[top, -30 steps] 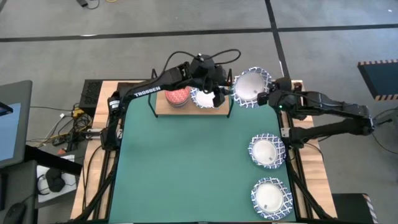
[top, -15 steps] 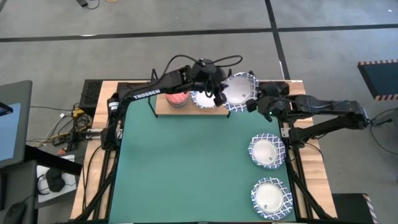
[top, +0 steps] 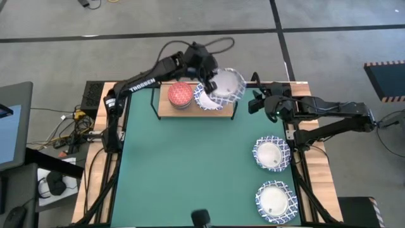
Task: Place and stack bowls onto a shelf
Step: Stack the white blue bowl on top of the white blue bowl on the shelf
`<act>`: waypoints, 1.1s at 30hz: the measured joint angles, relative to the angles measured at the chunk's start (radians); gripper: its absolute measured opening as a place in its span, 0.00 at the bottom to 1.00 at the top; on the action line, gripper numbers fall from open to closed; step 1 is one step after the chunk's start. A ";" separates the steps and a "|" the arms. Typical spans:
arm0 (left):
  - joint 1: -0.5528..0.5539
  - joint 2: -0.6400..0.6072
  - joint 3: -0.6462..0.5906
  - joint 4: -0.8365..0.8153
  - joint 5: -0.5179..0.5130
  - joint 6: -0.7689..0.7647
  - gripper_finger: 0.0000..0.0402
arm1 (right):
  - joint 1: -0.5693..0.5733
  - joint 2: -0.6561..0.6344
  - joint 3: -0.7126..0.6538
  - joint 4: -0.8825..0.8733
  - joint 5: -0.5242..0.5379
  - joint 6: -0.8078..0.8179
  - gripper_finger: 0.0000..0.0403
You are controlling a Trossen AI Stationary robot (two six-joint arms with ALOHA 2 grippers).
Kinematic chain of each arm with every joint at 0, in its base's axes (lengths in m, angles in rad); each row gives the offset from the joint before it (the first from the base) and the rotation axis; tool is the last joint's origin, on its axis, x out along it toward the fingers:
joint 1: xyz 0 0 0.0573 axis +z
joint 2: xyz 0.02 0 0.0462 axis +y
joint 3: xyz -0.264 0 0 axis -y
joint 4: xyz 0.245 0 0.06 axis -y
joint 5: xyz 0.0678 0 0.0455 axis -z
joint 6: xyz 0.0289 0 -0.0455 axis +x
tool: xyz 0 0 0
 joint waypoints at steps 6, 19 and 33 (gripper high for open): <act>0.136 0.002 0.000 -0.052 0.153 0.079 0.00 | 0.000 0.000 0.000 0.008 -0.052 0.044 0.58; 0.304 0.006 -0.203 0.125 0.305 0.115 0.00 | 0.000 0.004 0.000 0.039 -0.075 0.104 0.59; 0.240 0.013 -0.259 0.150 0.336 0.133 0.01 | 0.000 0.004 0.000 0.040 -0.094 0.127 0.59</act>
